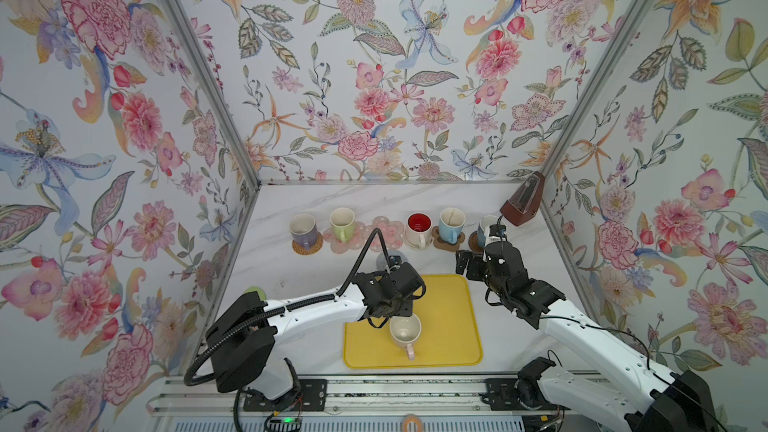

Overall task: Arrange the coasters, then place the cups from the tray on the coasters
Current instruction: 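Lower the left gripper into the black mug and grip it from inside, then lift the black mug with the left gripper and carry it toward the coasters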

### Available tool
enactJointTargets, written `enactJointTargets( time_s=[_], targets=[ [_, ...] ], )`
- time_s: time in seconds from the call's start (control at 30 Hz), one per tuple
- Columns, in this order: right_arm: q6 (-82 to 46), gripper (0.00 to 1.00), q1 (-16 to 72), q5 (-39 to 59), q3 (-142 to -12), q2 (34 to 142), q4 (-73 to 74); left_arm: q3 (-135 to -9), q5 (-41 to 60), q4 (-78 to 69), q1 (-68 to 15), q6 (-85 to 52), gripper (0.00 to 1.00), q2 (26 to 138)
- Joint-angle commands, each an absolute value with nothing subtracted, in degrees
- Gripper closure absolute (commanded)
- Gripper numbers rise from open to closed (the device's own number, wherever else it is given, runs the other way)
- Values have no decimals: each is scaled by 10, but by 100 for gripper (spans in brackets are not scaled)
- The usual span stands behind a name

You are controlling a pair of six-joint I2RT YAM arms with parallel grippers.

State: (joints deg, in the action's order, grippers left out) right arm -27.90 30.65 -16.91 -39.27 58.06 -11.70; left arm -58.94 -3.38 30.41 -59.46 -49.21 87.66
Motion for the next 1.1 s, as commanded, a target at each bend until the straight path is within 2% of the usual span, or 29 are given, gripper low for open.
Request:
enactJointTargets(
  time_s=[0.0,0.3,0.5,0.8,1.07],
  targets=[
    [-285,1,299,-166,-386,574,-113,-599,-40,308,-580,-474,51,887],
    [-284,1,295,-162,-386,580,-113,-599,-30,284,-567,-461,54,921],
    [-283,1,294,-159,-388,584,-112,-602,-31,282,-559,-452,63,929],
    [-275,1,290,-153,-401,597,-112,-610,-34,283,-539,-429,65,927],
    [-272,1,288,-147,-413,606,-114,-625,-33,286,-531,-411,78,932]
  ],
)
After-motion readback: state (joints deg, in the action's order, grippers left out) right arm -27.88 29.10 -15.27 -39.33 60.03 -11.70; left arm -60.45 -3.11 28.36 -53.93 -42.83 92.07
